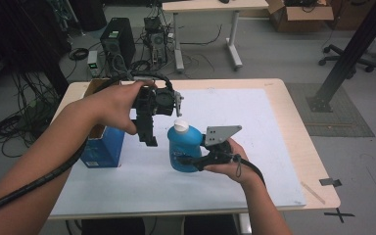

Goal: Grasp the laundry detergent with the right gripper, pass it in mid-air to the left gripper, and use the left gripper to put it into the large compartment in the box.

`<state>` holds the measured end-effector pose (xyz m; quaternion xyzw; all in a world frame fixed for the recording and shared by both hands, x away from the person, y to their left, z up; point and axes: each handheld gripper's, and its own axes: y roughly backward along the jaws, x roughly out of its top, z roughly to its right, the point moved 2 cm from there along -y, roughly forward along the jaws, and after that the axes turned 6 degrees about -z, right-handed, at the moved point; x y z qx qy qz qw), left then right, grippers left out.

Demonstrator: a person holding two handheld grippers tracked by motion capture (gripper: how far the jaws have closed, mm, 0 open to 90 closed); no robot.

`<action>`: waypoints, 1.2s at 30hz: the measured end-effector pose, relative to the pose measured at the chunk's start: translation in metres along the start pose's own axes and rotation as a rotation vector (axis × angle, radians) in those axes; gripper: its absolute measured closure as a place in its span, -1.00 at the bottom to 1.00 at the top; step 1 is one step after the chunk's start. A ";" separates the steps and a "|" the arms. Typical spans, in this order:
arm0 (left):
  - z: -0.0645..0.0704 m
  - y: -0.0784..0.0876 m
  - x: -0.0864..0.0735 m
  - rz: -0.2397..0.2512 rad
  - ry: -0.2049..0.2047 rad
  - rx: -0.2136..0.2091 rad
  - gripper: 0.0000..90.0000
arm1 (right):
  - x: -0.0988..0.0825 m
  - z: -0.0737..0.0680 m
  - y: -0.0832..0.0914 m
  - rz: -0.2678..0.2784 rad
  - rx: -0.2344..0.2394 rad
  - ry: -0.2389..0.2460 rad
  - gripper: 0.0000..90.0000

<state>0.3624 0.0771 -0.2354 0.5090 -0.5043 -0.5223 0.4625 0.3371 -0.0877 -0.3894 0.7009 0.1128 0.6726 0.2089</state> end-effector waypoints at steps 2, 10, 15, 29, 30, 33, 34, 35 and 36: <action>0.000 0.000 0.001 -0.002 -0.003 -0.002 -1.00 | 0.001 0.000 -0.004 0.000 0.005 0.003 0.01; 0.002 -0.002 0.003 -0.002 -0.007 -0.006 -1.00 | 0.005 0.002 -0.018 0.007 0.021 0.008 0.01; 0.002 -0.005 0.005 0.003 -0.012 -0.012 -1.00 | 0.006 0.002 -0.026 0.004 0.031 0.008 0.01; 0.005 -0.006 0.015 0.004 -0.040 -0.006 -1.00 | 0.019 0.003 -0.037 0.005 0.038 0.025 0.01; 0.005 -0.007 0.015 0.005 -0.040 -0.007 -1.00 | 0.019 0.003 -0.037 0.005 0.038 0.025 0.01; 0.006 -0.009 0.016 -0.002 -0.040 -0.008 -1.00 | 0.021 0.003 -0.039 0.000 0.039 0.032 0.01; 0.006 -0.010 0.016 -0.003 -0.040 -0.008 -1.00 | 0.021 0.003 -0.039 0.000 0.039 0.032 0.01; 0.006 -0.011 0.016 -0.003 -0.041 -0.009 -1.00 | 0.021 0.003 -0.039 0.000 0.038 0.032 0.01; 0.006 -0.011 0.016 -0.003 -0.039 -0.009 -1.00 | 0.022 0.003 -0.039 0.001 0.037 0.036 0.01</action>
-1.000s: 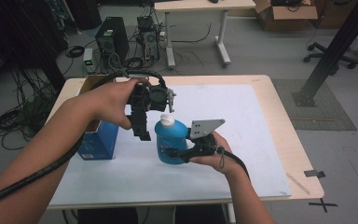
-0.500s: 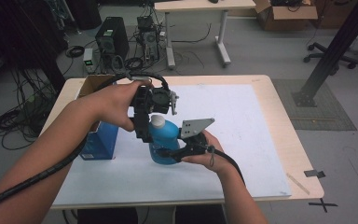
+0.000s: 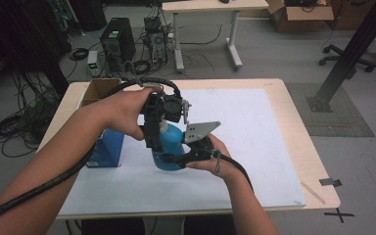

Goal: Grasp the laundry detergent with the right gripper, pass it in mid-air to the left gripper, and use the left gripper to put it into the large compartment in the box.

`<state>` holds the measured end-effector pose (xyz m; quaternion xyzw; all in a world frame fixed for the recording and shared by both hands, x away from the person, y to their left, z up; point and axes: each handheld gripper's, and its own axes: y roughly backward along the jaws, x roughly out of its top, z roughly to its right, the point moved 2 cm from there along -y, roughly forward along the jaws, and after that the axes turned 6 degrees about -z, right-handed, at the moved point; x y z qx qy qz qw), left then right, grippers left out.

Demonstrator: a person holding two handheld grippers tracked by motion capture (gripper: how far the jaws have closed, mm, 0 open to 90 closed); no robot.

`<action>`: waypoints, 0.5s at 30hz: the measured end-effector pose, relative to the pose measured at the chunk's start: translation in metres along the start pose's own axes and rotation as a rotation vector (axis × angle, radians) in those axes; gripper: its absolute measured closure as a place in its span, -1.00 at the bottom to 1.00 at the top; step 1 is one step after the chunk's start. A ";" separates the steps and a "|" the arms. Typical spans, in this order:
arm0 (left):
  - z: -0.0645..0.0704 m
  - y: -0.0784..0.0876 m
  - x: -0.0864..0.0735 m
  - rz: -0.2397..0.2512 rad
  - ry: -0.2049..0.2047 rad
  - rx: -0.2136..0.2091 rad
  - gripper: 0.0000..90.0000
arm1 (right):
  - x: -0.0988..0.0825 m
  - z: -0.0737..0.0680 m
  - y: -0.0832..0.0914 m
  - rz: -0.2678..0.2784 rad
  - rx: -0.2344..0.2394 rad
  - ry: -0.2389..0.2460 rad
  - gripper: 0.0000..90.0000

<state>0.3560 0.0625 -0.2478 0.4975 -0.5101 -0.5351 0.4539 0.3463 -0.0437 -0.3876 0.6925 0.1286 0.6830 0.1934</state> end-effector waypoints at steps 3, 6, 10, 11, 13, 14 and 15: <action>0.000 -0.002 0.000 -0.008 -0.003 0.010 -0.99 | 0.001 0.000 0.000 0.002 0.000 -0.003 0.01; 0.001 -0.002 0.001 -0.013 -0.005 0.014 -0.99 | 0.002 0.000 0.000 0.004 -0.003 0.000 0.01; 0.001 -0.002 0.002 -0.013 -0.006 0.020 -0.97 | 0.003 0.000 0.000 0.012 -0.010 -0.001 0.01; 0.001 -0.002 0.002 -0.014 -0.008 0.020 -0.96 | 0.004 0.000 0.000 0.014 -0.009 -0.001 0.01; 0.002 -0.002 0.003 -0.017 -0.011 0.019 -0.95 | 0.004 0.000 0.000 0.016 -0.009 0.001 0.01; 0.002 -0.002 0.003 -0.019 -0.014 0.018 -0.94 | 0.004 0.000 0.000 0.016 -0.010 0.000 0.01; 0.003 -0.002 0.003 -0.020 -0.016 0.016 -0.92 | 0.004 0.000 0.000 0.015 -0.010 0.001 0.01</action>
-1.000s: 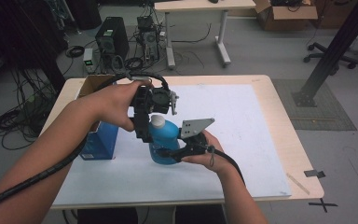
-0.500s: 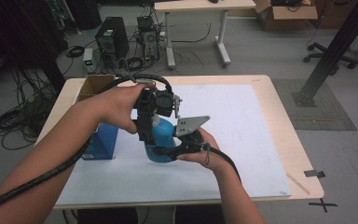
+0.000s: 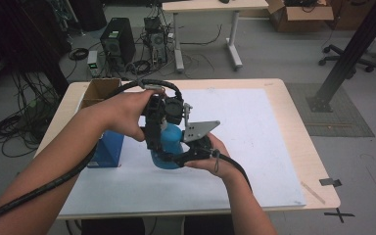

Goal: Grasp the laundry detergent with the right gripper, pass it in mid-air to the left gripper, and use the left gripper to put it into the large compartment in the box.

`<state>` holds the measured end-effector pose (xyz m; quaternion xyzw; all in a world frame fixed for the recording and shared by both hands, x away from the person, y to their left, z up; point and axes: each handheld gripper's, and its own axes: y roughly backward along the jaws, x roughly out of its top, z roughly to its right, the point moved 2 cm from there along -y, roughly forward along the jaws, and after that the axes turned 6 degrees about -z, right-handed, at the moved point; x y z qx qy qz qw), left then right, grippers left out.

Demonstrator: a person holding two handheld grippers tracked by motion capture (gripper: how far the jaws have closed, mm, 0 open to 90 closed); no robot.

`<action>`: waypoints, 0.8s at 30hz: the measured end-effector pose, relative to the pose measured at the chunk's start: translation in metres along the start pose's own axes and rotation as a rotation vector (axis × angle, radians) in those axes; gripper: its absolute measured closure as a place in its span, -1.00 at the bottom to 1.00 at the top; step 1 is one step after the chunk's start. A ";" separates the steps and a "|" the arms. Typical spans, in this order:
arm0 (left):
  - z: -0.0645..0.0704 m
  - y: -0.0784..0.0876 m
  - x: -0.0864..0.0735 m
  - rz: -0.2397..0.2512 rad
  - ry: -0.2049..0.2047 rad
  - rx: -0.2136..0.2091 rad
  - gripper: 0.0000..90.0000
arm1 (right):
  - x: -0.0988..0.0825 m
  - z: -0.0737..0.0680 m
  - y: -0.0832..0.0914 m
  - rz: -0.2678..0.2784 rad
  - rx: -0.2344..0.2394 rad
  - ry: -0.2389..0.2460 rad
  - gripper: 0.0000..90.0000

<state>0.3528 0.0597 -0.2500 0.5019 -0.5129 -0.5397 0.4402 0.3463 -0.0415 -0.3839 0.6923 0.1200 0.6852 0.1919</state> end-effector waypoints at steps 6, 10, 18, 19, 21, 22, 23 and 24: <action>0.001 -0.002 -0.001 -0.010 0.007 0.005 -0.87 | 0.000 0.000 -0.001 -0.001 -0.002 0.004 0.01; 0.001 -0.003 -0.002 -0.019 0.006 0.012 -0.83 | 0.000 0.000 -0.001 0.003 -0.008 0.003 0.01; 0.002 -0.002 -0.002 -0.014 0.006 0.025 -0.76 | -0.001 -0.001 -0.001 -0.003 -0.009 -0.001 0.01; 0.002 -0.002 -0.002 -0.015 0.010 0.025 -0.76 | -0.001 -0.001 -0.001 -0.002 -0.010 0.000 0.01; 0.002 -0.003 -0.001 -0.024 0.017 0.033 -0.72 | -0.001 -0.001 -0.001 -0.004 -0.011 -0.001 0.01; 0.002 -0.004 0.000 -0.031 0.018 0.039 -0.68 | 0.000 -0.001 -0.001 -0.002 -0.011 0.000 0.01; 0.002 -0.004 0.000 -0.031 0.018 0.039 -0.67 | 0.000 -0.001 -0.001 -0.002 -0.011 0.000 0.01; 0.002 -0.004 0.000 -0.028 0.016 0.040 -0.67 | 0.000 -0.001 -0.001 0.000 -0.010 0.000 0.01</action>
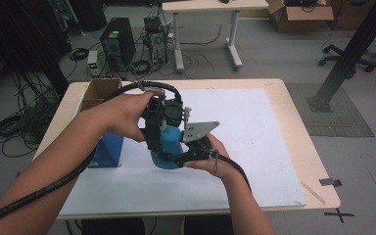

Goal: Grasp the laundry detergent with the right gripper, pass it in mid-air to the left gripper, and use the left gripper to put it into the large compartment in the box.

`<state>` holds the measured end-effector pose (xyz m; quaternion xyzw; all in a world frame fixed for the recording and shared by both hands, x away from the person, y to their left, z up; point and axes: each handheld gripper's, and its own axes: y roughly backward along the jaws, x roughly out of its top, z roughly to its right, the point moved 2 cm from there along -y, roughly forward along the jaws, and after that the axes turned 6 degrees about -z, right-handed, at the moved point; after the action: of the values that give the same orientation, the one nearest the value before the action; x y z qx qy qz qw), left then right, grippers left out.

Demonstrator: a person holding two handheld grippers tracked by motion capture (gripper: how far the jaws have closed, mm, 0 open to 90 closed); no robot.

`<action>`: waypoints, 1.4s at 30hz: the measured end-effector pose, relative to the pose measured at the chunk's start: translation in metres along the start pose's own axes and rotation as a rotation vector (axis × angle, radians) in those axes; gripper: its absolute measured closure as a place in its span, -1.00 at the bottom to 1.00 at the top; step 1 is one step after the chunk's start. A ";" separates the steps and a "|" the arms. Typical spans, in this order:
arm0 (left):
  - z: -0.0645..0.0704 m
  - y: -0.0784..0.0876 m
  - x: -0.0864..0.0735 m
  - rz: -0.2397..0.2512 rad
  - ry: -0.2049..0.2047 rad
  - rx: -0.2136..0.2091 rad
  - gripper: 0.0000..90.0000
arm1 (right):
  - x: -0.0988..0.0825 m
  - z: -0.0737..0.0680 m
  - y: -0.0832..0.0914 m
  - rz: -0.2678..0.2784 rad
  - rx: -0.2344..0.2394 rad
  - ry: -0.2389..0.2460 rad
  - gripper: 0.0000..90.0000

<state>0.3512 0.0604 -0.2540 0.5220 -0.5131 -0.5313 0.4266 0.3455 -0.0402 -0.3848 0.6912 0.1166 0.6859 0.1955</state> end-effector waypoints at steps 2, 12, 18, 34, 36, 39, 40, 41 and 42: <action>0.001 0.000 0.000 0.000 -0.004 0.001 -0.65 | 0.000 0.000 0.000 -0.003 -0.001 -0.002 0.01; 0.000 0.001 0.002 0.009 -0.007 0.014 -0.55 | 0.000 0.002 0.002 -0.002 -0.006 -0.006 0.01; 0.000 0.000 0.003 0.013 -0.011 0.024 -0.49 | 0.000 0.002 0.002 0.001 -0.005 -0.006 0.01; 0.001 0.001 0.005 -0.010 -0.026 0.016 -0.17 | 0.001 0.001 0.003 0.007 -0.013 0.000 0.01; 0.001 0.002 0.005 -0.019 -0.028 0.018 -0.16 | 0.001 0.001 0.003 0.008 -0.015 0.002 0.01; 0.003 0.003 0.005 -0.026 -0.026 0.028 -0.16 | 0.001 0.001 0.003 0.009 -0.017 0.005 0.01; 0.003 0.003 0.005 -0.023 -0.026 0.034 -0.16 | 0.002 0.000 0.004 0.011 -0.019 0.008 0.01; 0.004 0.004 0.005 -0.023 -0.020 0.034 -0.15 | 0.002 0.000 0.004 0.011 -0.020 0.009 0.01; 0.004 0.004 0.005 -0.026 -0.023 0.036 -0.15 | 0.002 0.000 0.004 0.013 -0.024 0.013 0.01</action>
<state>0.3463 0.0551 -0.2509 0.5301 -0.5207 -0.5333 0.4043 0.3456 -0.0429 -0.3808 0.6850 0.1050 0.6931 0.1985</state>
